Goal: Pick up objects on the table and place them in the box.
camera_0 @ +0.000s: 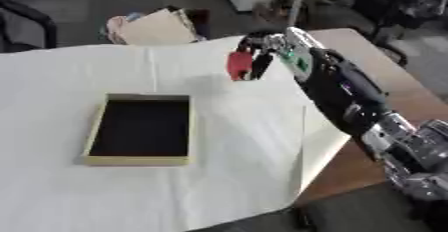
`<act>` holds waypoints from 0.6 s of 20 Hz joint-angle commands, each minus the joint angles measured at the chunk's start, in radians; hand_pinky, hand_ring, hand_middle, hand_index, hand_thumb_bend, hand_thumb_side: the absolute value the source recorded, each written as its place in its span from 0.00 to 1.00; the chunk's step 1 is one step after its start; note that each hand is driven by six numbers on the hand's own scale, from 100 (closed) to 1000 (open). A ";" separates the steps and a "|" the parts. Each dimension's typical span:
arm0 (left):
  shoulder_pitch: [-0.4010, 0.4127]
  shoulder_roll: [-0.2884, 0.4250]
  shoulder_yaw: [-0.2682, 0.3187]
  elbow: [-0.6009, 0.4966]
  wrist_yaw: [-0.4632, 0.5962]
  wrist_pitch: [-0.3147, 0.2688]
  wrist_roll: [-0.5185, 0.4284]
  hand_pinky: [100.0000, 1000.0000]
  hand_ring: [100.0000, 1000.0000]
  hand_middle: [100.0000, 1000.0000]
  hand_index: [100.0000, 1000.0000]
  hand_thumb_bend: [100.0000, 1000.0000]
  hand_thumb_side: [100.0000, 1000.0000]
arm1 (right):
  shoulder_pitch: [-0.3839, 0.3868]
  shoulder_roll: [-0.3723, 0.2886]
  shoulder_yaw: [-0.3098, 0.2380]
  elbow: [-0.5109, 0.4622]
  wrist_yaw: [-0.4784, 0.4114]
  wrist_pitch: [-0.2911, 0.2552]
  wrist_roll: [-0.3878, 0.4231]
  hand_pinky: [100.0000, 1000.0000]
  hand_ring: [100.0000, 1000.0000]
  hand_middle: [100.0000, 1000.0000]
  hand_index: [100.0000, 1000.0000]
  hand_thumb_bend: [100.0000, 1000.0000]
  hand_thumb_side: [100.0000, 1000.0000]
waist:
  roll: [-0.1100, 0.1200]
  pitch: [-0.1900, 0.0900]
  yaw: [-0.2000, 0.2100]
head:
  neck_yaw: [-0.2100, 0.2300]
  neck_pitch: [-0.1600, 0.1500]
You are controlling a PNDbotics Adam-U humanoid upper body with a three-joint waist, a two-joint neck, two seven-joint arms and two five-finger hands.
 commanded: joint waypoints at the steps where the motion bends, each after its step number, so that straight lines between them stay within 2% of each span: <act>1: -0.009 0.013 -0.003 -0.014 -0.002 0.000 -0.004 0.78 0.48 0.55 0.77 0.16 0.40 | -0.046 0.020 0.010 -0.027 0.016 -0.008 0.013 0.78 0.86 0.82 0.46 0.00 0.04 | 0.009 -0.011 0.003 | -0.008 0.005; 7: -0.009 0.011 -0.008 -0.014 0.003 0.000 -0.009 0.78 0.48 0.55 0.77 0.16 0.40 | -0.093 0.111 0.044 -0.016 0.051 -0.045 0.045 0.79 0.86 0.83 0.47 0.00 0.04 | 0.014 -0.013 0.009 | -0.021 0.005; 12: -0.009 0.010 -0.010 -0.014 0.004 0.001 -0.011 0.78 0.48 0.55 0.77 0.16 0.40 | -0.101 0.177 0.073 -0.024 0.065 -0.083 0.067 0.79 0.86 0.83 0.47 0.00 0.05 | 0.015 -0.014 0.013 | -0.029 0.005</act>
